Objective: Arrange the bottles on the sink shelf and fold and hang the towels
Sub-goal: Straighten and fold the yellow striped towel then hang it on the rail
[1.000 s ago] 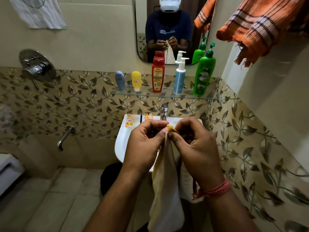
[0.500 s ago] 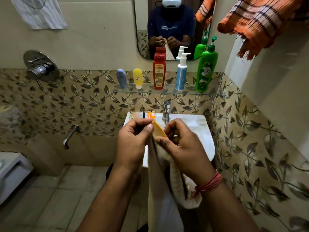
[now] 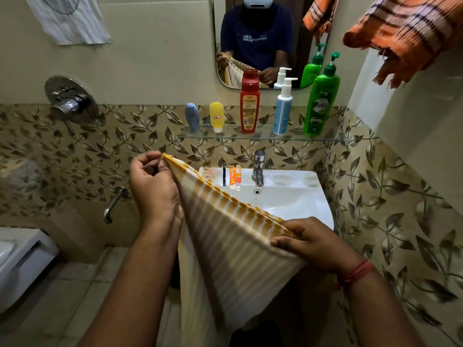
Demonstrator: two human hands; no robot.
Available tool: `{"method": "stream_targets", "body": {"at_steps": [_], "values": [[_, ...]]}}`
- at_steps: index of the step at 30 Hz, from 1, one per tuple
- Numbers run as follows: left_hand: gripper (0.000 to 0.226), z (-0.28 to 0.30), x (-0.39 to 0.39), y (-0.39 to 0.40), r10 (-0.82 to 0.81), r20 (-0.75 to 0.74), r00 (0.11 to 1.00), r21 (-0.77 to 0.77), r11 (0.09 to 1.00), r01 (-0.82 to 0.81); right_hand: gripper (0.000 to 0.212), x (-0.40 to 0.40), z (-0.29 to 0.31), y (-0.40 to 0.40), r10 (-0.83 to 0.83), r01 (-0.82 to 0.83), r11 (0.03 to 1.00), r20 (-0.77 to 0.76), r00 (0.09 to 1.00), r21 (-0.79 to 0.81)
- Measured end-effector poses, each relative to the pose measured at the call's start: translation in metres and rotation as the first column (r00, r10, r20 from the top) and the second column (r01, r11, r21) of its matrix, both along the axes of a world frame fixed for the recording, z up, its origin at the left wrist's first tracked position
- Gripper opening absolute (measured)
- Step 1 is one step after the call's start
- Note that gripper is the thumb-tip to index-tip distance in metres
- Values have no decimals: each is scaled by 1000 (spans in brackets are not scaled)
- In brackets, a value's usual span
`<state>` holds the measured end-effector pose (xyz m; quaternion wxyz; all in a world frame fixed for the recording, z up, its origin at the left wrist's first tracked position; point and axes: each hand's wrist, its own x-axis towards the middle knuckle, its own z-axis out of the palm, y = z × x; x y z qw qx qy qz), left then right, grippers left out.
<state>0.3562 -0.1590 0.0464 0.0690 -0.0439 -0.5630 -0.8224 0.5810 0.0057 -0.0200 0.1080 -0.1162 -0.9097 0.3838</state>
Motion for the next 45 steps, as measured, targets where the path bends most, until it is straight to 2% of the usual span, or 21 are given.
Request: {"method": "stream_targets", "body": {"at_steps": [4,8,11,13,17,18,20,21,24,26,28,30,33,36,39,41,42,43,44,45], "values": [[34,2,-26,-10,59,35,998,3,998,-59,25,0,8,11,-58,48,987,66,996,150],[27,-1,-42,-12,52,71,996,-15,999,-51,54,-8,12,27,-134,143,875,-53,990,463],[28,-1,-59,-15,57,85,995,-27,998,-55,53,-13,23,28,-286,329,749,-167,944,575],[31,0,-71,-16,61,95,994,-36,998,-58,44,-15,32,30,-344,420,696,-243,907,582],[29,-1,-87,-16,47,95,994,-75,996,-40,22,-24,48,27,-350,456,823,-332,876,337],[29,-1,-92,-15,38,95,995,-75,997,-31,20,-27,52,25,-378,460,864,-340,861,204],[29,0,-101,-12,36,87,996,-80,996,-29,15,-31,58,21,-405,368,914,-380,832,-169],[28,1,-104,-10,42,74,996,-86,996,-36,11,-33,61,20,-408,293,904,-419,811,-313],[26,3,-112,-5,50,22,999,-105,993,-47,12,-42,65,21,-443,134,846,-543,714,-516],[27,3,-112,0,26,-2,1000,-124,992,-26,16,-48,73,20,-543,82,754,-547,638,-652],[28,4,-112,5,-5,-23,1000,-166,986,1,15,-55,80,21,-648,119,657,-476,595,-745],[27,5,-110,10,-35,-55,998,-231,973,21,25,-60,86,21,-740,200,573,-397,544,-795],[23,11,-102,19,-82,-137,987,-302,953,37,27,-66,98,10,-799,244,512,-352,488,-824],[20,20,-86,32,-148,-193,970,-324,943,79,19,-76,114,-12,-717,170,556,-366,593,-814],[18,28,-65,44,-224,-201,954,-305,939,156,26,-87,127,-36,-511,-40,585,-406,758,-810],[22,34,-50,50,-281,-214,935,-298,931,212,29,-94,133,-47,-386,-69,663,-419,822,-745],[25,36,-43,53,-316,-228,921,-289,925,246,28,-97,135,-49,-345,0,775,-424,837,-632],[26,37,-35,54,-357,-239,903,-279,916,288,26,-100,135,-49,-329,128,891,-427,842,-435],[27,38,-27,55,-400,-247,883,-275,902,332,24,-104,136,-48,-325,267,944,-419,848,-192],[27,38,-20,55,-440,-254,861,-278,886,371,22,-107,136,-47,-320,360,933,-406,856,25]]}}
